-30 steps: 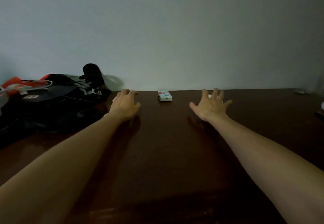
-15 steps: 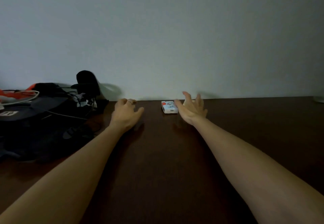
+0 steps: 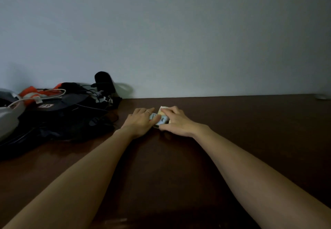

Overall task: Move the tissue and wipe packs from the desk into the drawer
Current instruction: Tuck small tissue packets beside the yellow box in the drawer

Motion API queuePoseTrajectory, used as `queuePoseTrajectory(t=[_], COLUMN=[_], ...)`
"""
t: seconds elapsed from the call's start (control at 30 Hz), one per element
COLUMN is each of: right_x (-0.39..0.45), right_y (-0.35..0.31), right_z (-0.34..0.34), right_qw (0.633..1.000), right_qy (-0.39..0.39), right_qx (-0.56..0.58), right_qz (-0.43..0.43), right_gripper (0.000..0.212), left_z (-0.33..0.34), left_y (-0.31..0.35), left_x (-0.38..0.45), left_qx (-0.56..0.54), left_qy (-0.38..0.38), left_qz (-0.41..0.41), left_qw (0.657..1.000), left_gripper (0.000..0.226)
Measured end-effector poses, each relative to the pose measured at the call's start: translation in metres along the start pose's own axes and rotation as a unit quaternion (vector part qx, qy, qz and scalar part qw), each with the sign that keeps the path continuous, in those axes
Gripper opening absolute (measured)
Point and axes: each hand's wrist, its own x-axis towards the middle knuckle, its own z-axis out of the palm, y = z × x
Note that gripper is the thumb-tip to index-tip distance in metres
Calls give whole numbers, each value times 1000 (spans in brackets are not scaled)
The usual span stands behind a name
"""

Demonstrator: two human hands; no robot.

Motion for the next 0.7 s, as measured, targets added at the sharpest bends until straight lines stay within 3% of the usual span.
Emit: queuePoseTrajectory(t=[0.2, 0.33, 0.47, 0.6, 0.7], right_x=[-88, -152, -215, -265, -306], right_y=[-19, -29, -46, -65, -66], right_z=[3, 9, 26, 59, 102], right_qw=[999, 996, 980, 944, 909], right_qy=[33, 74, 183, 303, 398], right_qx=[-20, -51, -66, -87, -7], right_qz=[12, -7, -30, -99, -121], right_gripper=[90, 63, 31, 31, 42], left_z=[-12, -24, -34, -24, 12], left_y=[20, 41, 66, 90, 86], left_x=[-89, -162, -234, -310, -371], left_qx=[31, 85, 99, 56, -69], left_qy=[13, 70, 167, 269, 293], left_qz=[-3, -2, 21, 60, -5], left_qw=[999, 994, 981, 960, 954], left_gripper=[57, 62, 57, 46, 39])
